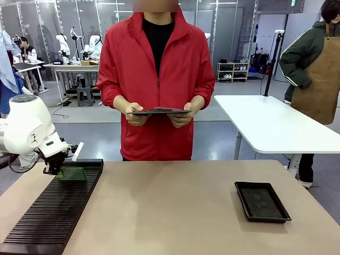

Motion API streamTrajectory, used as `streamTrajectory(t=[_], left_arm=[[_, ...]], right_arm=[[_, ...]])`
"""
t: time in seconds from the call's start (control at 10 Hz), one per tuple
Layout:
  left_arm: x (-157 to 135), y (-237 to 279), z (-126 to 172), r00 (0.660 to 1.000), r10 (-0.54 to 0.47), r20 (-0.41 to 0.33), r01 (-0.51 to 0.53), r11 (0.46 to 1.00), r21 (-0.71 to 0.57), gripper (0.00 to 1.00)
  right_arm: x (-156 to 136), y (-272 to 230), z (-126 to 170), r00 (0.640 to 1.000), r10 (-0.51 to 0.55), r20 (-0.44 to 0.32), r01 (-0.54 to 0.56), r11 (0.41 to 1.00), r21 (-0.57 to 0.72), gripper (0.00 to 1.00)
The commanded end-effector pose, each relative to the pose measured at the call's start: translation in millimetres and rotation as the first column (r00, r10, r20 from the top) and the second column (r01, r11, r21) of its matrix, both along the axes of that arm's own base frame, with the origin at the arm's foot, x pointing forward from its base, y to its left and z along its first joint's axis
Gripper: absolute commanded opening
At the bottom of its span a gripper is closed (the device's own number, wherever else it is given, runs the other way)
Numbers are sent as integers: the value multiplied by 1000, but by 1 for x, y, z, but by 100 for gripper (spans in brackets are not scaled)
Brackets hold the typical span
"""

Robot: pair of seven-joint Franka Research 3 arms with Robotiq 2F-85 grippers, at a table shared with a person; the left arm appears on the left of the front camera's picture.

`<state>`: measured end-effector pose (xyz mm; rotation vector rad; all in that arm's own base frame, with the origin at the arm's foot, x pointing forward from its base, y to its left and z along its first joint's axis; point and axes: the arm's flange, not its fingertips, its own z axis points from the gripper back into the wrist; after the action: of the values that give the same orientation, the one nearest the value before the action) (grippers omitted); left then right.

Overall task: Inspect the PCB.
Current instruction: Pick up the Blank PCB and present it to the human.

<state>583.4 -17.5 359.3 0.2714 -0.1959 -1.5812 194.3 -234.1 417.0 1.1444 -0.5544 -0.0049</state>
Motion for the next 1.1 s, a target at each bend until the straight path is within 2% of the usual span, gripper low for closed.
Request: streamTrajectory(t=[0.0,0.5,0.7,0.8,1.0], left_arm=[[5,1,2,1000,-5,-1,5,1000,10,0],[5,3,19,999,32,-30,-33,999,-23,0],[-9,7,55,999,31,16,-30,997,-72,0],[-18,14,72,997,80,5,-79,991,-105,0],[-30,28,83,977,154,-145,-188,946,-263,0]], right_arm=[[-1,-1,1,1000,2,20,-2,1000,7,100],[-1,-1,1,1000,2,20,-2,1000,7,100],[-1,-1,1,1000,2,20,-2,1000,7,100],[-1,-1,1,1000,2,20,-2,1000,7,100],[-1,-1,1,1000,2,20,-2,1000,7,100]])
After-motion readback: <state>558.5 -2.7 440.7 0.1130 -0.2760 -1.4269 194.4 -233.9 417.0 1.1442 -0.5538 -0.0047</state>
